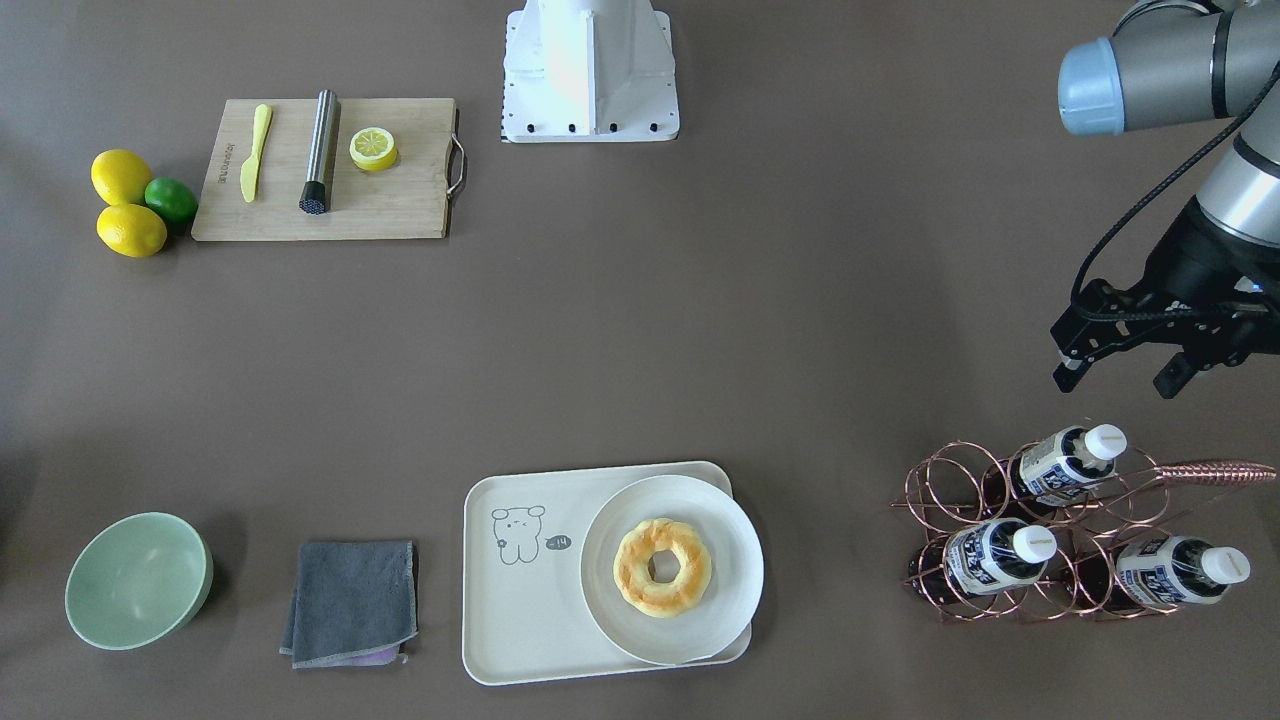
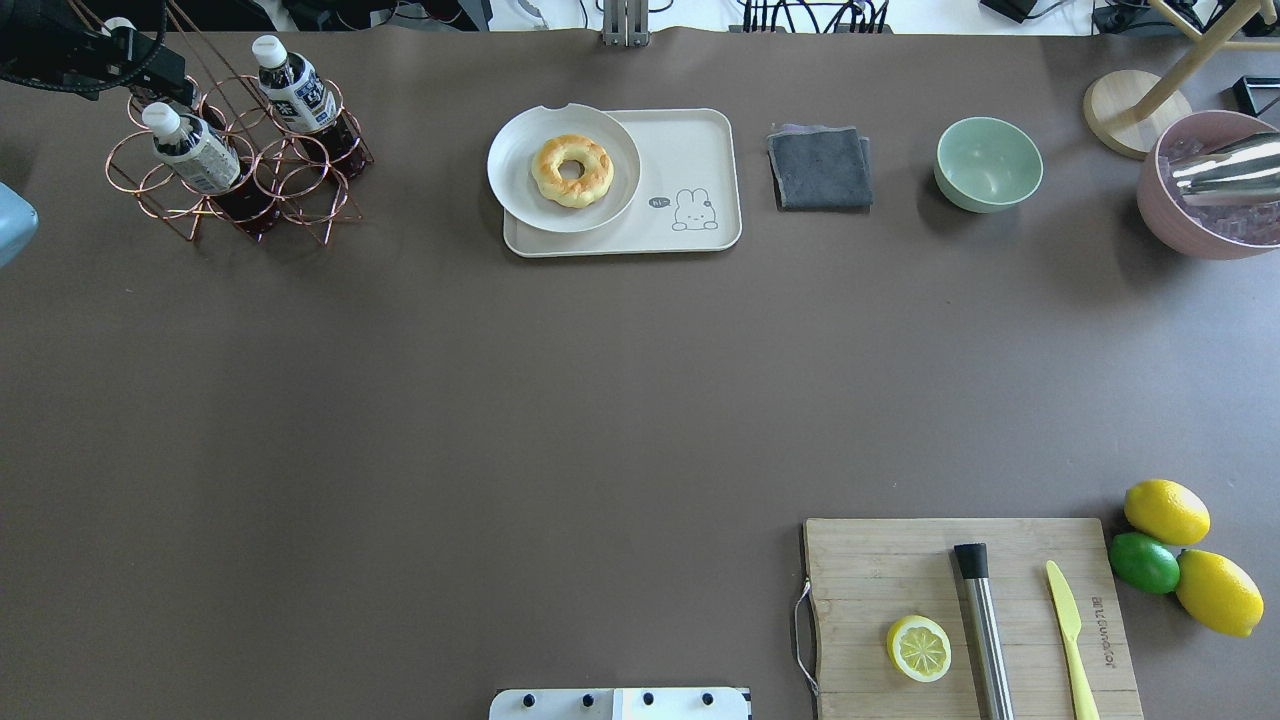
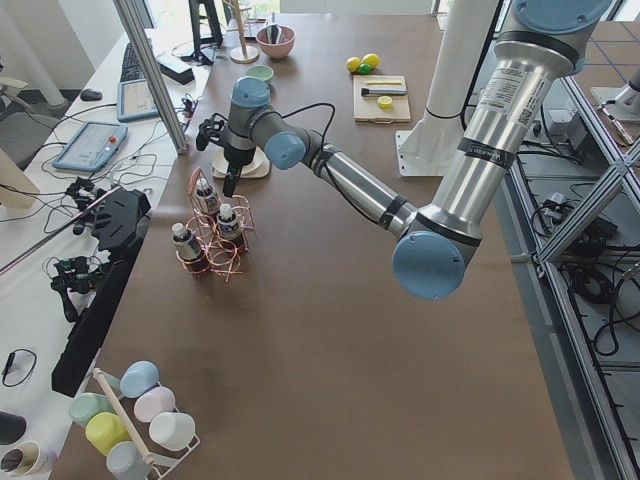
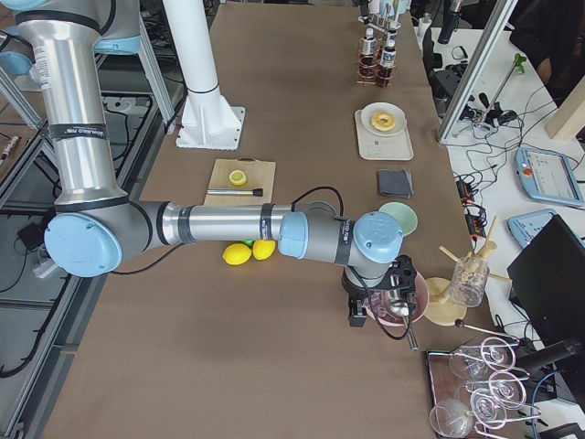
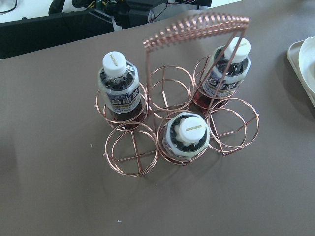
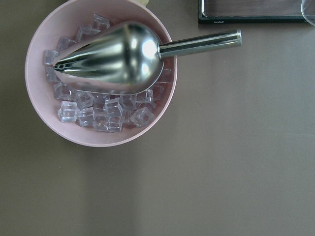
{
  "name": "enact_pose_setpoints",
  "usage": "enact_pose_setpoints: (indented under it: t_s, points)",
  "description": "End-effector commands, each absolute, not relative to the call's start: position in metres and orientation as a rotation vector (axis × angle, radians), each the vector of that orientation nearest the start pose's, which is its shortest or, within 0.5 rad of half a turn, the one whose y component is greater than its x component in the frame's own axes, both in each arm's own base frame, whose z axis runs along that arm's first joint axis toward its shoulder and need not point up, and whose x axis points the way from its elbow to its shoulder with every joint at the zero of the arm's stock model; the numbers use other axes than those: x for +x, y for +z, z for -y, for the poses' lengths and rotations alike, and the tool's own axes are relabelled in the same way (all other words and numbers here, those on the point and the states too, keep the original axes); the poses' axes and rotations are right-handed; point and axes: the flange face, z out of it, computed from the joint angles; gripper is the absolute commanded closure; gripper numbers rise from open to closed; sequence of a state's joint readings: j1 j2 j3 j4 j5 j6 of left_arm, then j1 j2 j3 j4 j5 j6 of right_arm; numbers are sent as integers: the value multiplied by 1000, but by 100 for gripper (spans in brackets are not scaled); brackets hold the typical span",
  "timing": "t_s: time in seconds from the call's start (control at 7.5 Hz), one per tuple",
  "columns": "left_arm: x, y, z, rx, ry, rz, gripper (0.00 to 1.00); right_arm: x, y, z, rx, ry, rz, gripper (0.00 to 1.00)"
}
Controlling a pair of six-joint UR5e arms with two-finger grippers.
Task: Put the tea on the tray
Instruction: 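Reach the left gripper down to a tea bottle in the copper rack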
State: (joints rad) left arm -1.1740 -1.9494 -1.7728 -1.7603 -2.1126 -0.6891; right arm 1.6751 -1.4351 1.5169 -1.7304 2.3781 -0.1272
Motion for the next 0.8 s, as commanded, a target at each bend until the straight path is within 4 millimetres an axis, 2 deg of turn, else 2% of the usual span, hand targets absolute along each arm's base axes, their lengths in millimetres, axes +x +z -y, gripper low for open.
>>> enact_pose_setpoints:
  t_s: [0.0, 0.67]
  points:
    - [167, 364, 618, 373, -48, -783, 2, 117, 629, 531, 17, 15, 811, 0]
    - [172, 385, 623, 373, -59, -792, 2, 117, 630, 531, 13, 21, 813, 0]
